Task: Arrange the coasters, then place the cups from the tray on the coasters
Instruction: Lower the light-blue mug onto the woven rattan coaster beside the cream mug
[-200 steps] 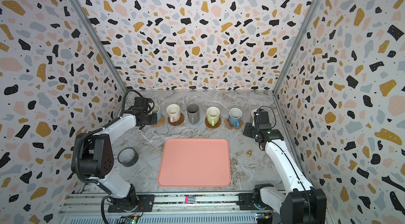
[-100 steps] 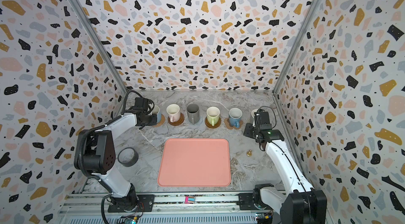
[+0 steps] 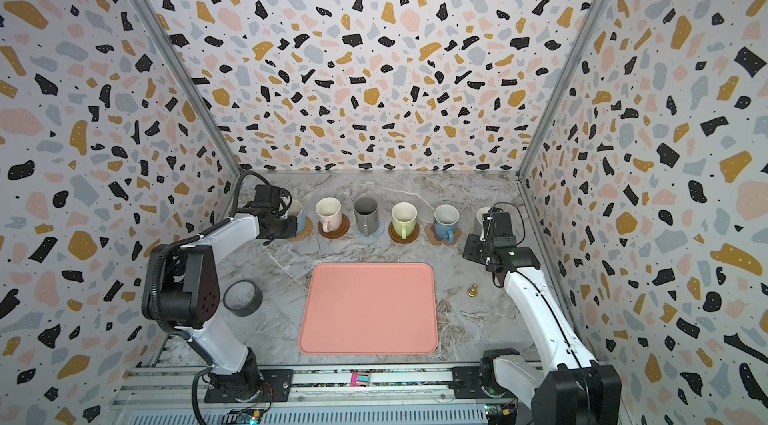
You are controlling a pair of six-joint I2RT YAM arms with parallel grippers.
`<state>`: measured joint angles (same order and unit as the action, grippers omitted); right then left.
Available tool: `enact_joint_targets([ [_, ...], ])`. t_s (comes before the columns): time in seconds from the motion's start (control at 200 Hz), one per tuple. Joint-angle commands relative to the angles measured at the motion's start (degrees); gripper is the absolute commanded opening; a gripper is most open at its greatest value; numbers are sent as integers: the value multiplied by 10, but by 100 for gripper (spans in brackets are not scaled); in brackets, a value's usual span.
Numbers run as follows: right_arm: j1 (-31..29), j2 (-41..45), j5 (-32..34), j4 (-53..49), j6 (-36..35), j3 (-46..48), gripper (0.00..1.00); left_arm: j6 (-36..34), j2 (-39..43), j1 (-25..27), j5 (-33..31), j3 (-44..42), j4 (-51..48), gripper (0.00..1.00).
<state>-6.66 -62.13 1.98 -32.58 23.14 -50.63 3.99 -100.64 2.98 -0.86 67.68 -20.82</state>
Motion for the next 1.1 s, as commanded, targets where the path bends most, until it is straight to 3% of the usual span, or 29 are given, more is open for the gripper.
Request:
enact_joint_targets([
  [0.0,3,16,6,-12,7,1,57,-6,2,-4,1,22,33,19],
  [0.566,6,25,11,-17,7,-3,57,-8,26,-4,-24,4,32,51],
  [0.966,9,46,27,-5,-1,-4,57,23,136,-4,-10,-62,62,61],
  [1.096,10,49,35,7,-6,-1,57,41,193,-4,-1,-98,86,70],
])
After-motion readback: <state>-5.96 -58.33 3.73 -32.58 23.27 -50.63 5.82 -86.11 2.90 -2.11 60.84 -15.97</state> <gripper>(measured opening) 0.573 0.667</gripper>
